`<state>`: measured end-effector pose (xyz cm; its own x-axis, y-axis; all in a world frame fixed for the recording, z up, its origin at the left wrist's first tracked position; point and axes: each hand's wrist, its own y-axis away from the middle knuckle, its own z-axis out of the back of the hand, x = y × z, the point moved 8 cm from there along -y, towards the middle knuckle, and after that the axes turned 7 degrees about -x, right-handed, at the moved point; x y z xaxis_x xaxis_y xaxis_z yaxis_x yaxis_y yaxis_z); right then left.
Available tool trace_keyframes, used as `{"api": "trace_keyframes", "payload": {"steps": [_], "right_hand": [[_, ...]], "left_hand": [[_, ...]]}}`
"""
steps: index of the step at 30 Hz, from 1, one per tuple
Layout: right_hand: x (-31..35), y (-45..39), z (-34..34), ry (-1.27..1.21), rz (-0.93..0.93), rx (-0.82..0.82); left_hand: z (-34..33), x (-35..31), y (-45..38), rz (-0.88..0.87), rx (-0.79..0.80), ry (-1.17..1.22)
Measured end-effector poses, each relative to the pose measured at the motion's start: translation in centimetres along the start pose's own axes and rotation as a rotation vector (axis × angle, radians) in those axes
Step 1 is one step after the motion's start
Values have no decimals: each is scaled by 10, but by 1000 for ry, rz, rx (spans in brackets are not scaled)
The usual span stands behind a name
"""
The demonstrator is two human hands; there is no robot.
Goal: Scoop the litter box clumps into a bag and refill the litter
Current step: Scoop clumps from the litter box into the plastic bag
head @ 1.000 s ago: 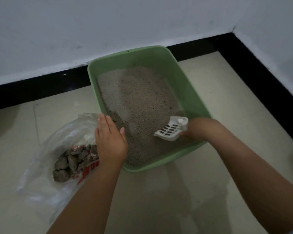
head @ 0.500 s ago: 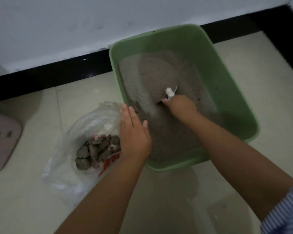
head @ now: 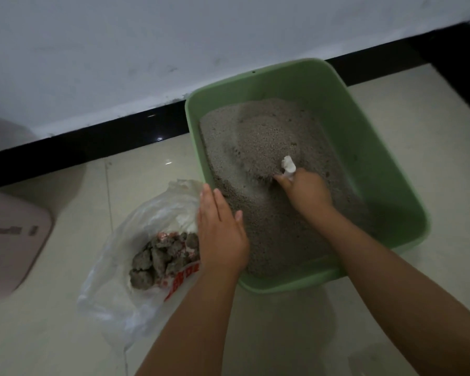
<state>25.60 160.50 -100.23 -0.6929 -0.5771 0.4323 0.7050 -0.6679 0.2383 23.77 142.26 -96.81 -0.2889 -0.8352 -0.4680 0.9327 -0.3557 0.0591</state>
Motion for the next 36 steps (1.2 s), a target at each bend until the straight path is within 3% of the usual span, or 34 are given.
{"api": "trace_keyframes", "payload": {"steps": [11, 29, 36], "right_hand": [[-12, 35, 38, 209, 129, -3], [-15, 42, 61, 74, 142, -60], [-21, 50, 46, 152, 128, 20]], "left_hand": [[2, -3, 2, 18, 10, -29], [4, -2, 3, 42, 5, -20], [4, -3, 4, 36, -5, 0]]}}
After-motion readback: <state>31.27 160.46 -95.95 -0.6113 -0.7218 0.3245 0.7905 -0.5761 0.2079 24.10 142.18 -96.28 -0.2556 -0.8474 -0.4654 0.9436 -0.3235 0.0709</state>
